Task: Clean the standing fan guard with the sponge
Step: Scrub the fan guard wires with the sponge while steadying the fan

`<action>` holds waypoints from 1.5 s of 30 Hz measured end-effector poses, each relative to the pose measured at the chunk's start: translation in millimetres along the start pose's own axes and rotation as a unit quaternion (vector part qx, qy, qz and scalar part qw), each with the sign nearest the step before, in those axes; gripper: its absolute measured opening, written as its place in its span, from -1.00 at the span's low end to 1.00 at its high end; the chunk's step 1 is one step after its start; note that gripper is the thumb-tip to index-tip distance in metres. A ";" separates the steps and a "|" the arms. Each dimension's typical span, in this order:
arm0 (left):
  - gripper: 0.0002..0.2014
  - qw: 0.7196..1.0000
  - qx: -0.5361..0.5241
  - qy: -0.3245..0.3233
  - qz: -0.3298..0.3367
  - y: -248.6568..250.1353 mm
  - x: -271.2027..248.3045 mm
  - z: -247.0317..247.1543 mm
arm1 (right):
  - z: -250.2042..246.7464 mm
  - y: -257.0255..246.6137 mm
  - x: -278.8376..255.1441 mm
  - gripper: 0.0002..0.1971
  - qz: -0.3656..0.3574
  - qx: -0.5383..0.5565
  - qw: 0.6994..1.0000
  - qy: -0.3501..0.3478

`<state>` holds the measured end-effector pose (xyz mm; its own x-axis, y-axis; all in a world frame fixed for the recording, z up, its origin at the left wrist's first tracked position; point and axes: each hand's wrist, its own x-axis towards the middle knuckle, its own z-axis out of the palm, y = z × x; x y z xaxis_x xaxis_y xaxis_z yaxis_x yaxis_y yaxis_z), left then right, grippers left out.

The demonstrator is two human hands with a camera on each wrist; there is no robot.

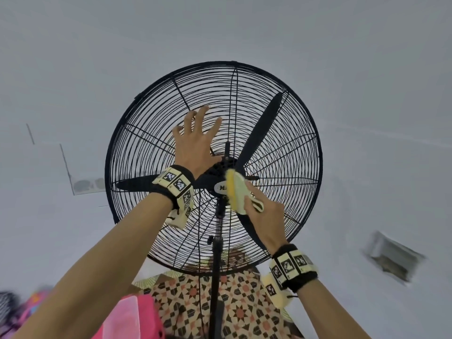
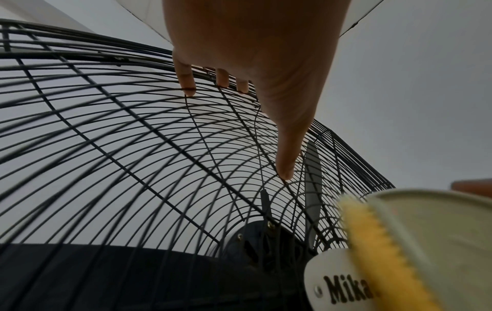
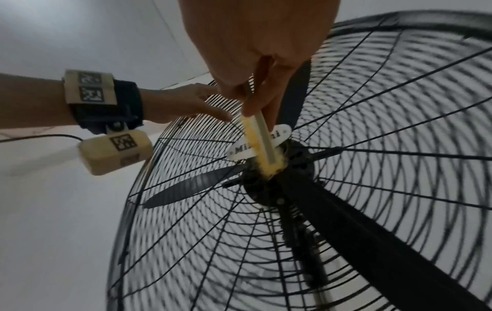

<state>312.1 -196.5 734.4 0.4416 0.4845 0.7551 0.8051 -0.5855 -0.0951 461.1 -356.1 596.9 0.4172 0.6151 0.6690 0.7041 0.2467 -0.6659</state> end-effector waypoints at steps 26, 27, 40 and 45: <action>-0.47 0.887 -0.420 -0.118 -0.150 -62.1 -256.9 21.6 | 109.1 -46.5 -143.9 -0.60 0.191 0.163 0.965 0.075; -0.43 0.849 -0.456 -0.162 -0.211 -65.8 -289.4 27.6 | 122.9 -45.2 -165.2 -0.61 0.222 0.184 0.956 0.053; -0.58 0.648 -0.527 -0.269 -0.479 -152.4 -515.6 127.4 | 250.6 5.7 -306.5 -0.58 0.415 0.092 0.827 -0.369; -0.61 0.611 -0.480 -0.258 -0.574 -182.2 -536.4 189.1 | 329.1 54.0 -305.4 -0.45 0.423 0.092 0.796 -0.423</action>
<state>3.4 -226.8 224.0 0.0694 0.9292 -0.3629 0.2069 0.3425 0.9165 182.5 -284.2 248.1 0.1059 0.8844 -0.4546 0.2489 -0.4661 -0.8490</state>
